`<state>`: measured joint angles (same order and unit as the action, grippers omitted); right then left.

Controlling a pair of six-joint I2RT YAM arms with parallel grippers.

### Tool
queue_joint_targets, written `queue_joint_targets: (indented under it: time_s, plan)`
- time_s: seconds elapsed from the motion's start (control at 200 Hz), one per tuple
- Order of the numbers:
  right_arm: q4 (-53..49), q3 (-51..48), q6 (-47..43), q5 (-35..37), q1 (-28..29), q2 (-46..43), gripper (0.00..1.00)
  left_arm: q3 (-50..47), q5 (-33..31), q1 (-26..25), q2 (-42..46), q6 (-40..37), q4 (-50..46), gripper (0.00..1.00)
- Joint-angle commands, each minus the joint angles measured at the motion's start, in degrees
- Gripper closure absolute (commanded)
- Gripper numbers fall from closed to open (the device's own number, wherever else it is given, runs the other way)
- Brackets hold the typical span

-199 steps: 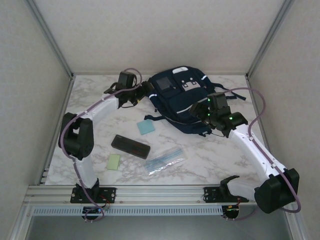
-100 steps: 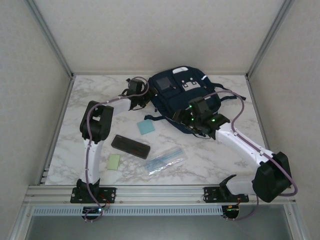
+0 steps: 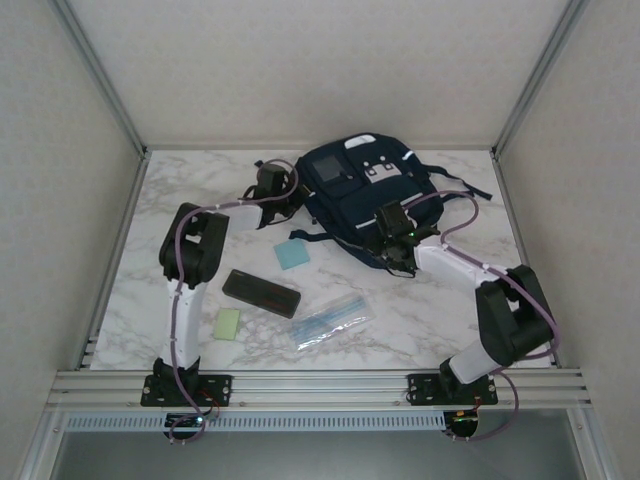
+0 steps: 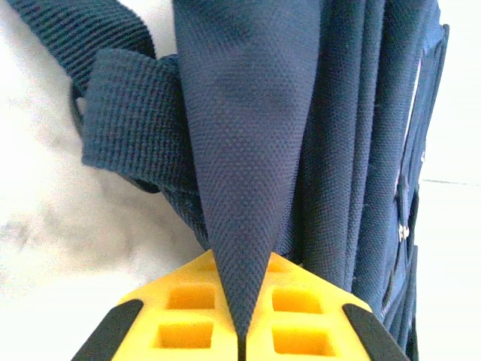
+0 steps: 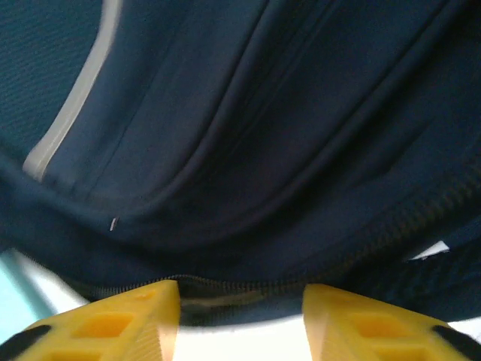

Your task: Pack the student bag

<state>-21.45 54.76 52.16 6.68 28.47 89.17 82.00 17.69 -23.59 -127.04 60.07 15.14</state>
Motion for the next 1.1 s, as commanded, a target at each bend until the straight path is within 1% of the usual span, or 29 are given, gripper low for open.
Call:
queue_joint_targets:
  time_s: [0.0, 0.055, 0.12, 0.215, 0.355, 0.425, 0.536, 0.601, 0.661, 0.751, 0.836, 0.876, 0.886, 0.986, 1.016, 1.096]
  plan:
    - [1.0, 4.8, -3.7, 5.0, -3.3, 4.0, 0.58, -6.2, 3.5, -1.4, 8.9, 1.2, 1.2, 1.0]
    - [1.0, 6.8, -5.7, 4.7, -5.0, 5.6, 0.6, -9.2, 3.4, -1.7, 11.9, 1.3, 0.7, 1.0]
    - [-0.2, 9.5, -7.8, 6.0, -6.2, 6.9, 0.61, -12.4, 3.1, -2.4, 14.7, 1.6, 0.3, 1.0]
    - [-3.8, 13.0, -10.0, 7.4, -6.8, 7.3, 0.61, -14.7, 2.3, -3.4, 17.7, 2.4, -0.6, 1.0]
    - [-5.9, 12.8, -12.8, 3.0, -5.9, 2.5, 0.58, -13.4, 0.6, -4.8, 18.9, 3.6, -3.3, 1.0]
    - [-8.5, 12.7, -14.6, 1.5, -4.0, -0.7, 0.55, -11.4, 0.2, -5.1, 18.4, 3.9, -4.4, 1.0]
    - [-14.3, 14.0, -15.9, 1.2, 0.9, -4.6, 0.49, -8.8, 0.5, -5.4, 17.5, 5.4, -4.2, 1.0]
    - [-15.1, 14.4, -15.3, 0.7, 4.3, -5.9, 0.48, -7.6, 0.8, -5.7, 17.1, 5.7, -4.1, 1.0]
    - [-13.7, 14.3, -13.9, -0.4, 6.9, -6.0, 0.48, -6.8, 0.8, -5.9, 17.1, 6.1, -4.2, 1.0]
    - [-7.7, 14.4, -11.7, -3.1, 10.9, -3.7, 0.51, -6.5, 0.6, -6.4, 17.3, 6.5, -4.2, 1.0]
    - [-3.0, 15.8, -10.2, -3.3, 13.8, 0.6, 0.53, -6.2, 0.8, -6.8, 17.7, 7.0, -4.5, 1.0]
    - [-1.2, 16.8, -9.9, -3.0, 14.0, 3.0, 0.55, -6.3, 0.8, -7.0, 17.9, 7.2, -4.7, 1.0]
    - [-0.8, 17.1, -9.8, -2.9, 15.2, 3.6, 0.55, -6.4, 0.8, -7.0, 17.9, 7.3, -4.8, 1.0]
    - [2.7, 19.2, -8.2, 0.0, 16.8, 9.0, 0.6, -6.9, 0.4, -7.3, 19.0, 7.3, -5.3, 1.0]
    - [3.0, 19.9, -7.7, 1.7, 16.9, 10.4, 0.61, -7.1, 0.3, -7.4, 19.5, 7.3, -5.4, 1.0]
    - [2.3, 21.7, -6.3, 7.5, 16.9, 14.0, 0.61, -7.9, -0.1, -7.6, 20.5, 7.3, -5.8, 1.0]
